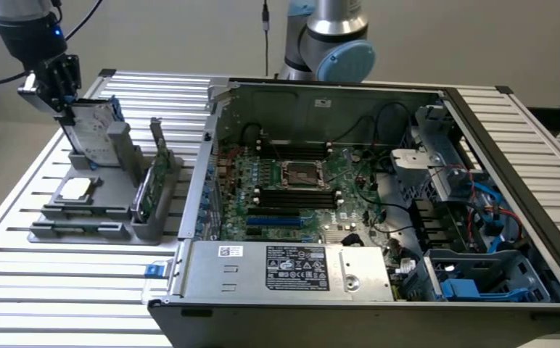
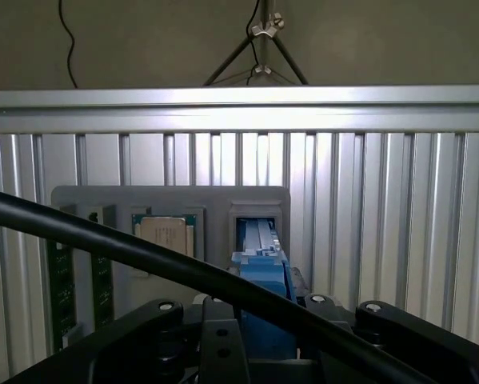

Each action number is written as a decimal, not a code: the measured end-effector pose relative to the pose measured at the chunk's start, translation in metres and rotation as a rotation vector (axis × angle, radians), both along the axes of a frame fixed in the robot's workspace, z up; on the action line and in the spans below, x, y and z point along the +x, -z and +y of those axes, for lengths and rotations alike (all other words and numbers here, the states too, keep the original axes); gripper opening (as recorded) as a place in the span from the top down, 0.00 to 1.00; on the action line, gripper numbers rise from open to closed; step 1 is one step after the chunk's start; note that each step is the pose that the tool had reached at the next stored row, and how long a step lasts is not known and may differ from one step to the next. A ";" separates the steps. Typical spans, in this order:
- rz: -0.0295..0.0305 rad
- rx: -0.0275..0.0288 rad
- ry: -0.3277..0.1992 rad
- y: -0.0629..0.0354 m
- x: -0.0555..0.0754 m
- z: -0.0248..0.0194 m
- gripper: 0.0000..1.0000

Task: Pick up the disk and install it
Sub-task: 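Pick up the disk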

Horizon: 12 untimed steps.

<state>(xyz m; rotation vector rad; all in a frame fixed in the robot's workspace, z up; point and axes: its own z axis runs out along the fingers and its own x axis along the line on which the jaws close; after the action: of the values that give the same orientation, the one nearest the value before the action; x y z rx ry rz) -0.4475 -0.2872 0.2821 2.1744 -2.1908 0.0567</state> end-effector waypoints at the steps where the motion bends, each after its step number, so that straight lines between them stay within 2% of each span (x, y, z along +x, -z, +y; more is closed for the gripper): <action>1: 0.0000 0.0000 0.000 0.0000 0.000 0.0000 0.67; 6: -0.0010 0.0007 0.000 -0.0013 0.000 0.0000 0.67; 12: 0.0000 0.0005 0.000 -0.0092 0.000 0.0002 0.67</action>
<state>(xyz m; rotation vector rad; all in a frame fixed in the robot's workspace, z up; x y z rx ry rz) -0.4475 -0.2870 0.2913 2.1747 -2.1910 0.0561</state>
